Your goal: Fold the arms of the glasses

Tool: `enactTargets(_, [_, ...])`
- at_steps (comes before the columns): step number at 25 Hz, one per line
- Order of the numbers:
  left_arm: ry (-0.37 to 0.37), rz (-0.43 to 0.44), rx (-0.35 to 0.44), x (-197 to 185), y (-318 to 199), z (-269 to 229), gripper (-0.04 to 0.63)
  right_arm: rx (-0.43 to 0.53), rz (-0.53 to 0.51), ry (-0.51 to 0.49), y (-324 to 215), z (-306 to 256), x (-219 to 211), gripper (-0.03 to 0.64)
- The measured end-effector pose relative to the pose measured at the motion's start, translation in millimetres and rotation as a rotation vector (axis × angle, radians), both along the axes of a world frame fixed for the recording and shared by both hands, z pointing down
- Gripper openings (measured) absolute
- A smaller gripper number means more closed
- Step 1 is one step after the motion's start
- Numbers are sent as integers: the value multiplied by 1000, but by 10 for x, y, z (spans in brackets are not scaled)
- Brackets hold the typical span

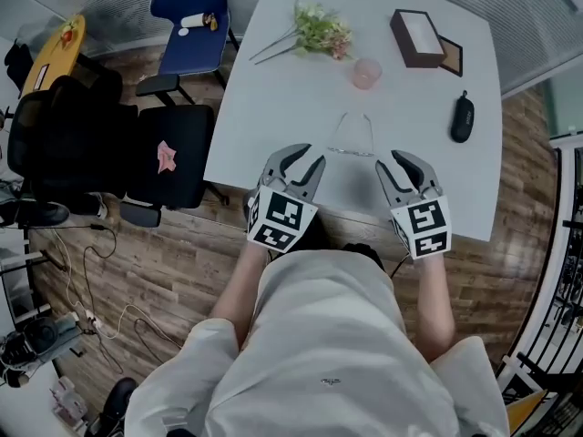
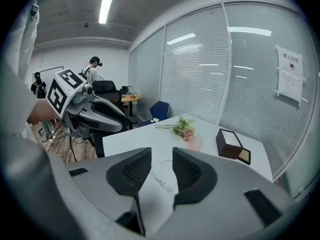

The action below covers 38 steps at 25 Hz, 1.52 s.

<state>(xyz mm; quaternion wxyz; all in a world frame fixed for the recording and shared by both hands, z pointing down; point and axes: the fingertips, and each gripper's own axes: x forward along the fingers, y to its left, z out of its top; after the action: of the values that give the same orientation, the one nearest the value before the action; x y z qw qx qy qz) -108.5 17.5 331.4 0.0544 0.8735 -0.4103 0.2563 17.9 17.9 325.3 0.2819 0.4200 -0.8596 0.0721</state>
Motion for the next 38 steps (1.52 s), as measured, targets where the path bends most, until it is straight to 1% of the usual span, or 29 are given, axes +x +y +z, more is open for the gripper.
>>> enactTargets(6, [2, 30, -19, -89, -139, 94, 124, -22, 31, 16, -87, 151, -50, 146])
enactTargets(14, [8, 48, -43, -15, -211, 169, 124, -55, 36, 17, -152, 267, -34, 156])
enactTargets(19, [2, 28, -58, -10, -279, 205, 124, -82, 13, 10, -215, 364, -66, 176])
enactTargets(24, [1, 11, -75, 75, -360, 230, 124, -115, -8, 6, -331, 465, -12, 192])
enactTargets(31, [-27, -16, -125, 240, -519, 370, 124, -168, -48, -11, -464, 609, 161, 212])
enactTargets(35, [-53, -29, -135, 316, -566, 382, 124, -189, -74, -21, -526, 677, 249, 213])
enactTargets(38, [-65, -52, -150, 333, -569, 442, 124, -206, -118, -27, -527, 768, 251, 213])
